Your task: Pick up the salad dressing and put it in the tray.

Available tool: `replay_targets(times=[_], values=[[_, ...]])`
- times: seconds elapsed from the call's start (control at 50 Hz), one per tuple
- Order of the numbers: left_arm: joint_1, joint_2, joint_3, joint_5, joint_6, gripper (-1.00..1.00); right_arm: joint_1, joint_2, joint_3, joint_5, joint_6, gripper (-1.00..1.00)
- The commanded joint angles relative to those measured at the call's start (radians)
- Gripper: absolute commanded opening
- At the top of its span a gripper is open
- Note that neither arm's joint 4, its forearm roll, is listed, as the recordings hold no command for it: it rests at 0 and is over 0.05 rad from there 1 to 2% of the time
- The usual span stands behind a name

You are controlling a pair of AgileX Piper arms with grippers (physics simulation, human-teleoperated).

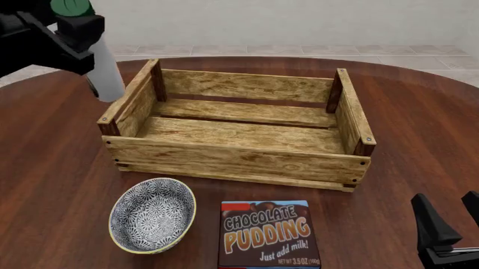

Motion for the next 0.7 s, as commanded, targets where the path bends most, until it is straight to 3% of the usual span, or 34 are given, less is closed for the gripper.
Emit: replay_targets(times=[0.02,0.44,0.7], values=[[-0.034,0.110,-0.076,-0.040,0.016,-1.00,-0.002,-0.012,-0.001,0.010,0.001,1.00],[-0.083,0.315,-0.232,-0.077,-0.052,-1.00,-0.008,-0.014,0.000,0.007,0.006,1.00],[-0.133,0.406,-0.259,-0.125,-0.077,-1.00,-0.015,-0.016,0.000,0.008,0.011,1.00]])
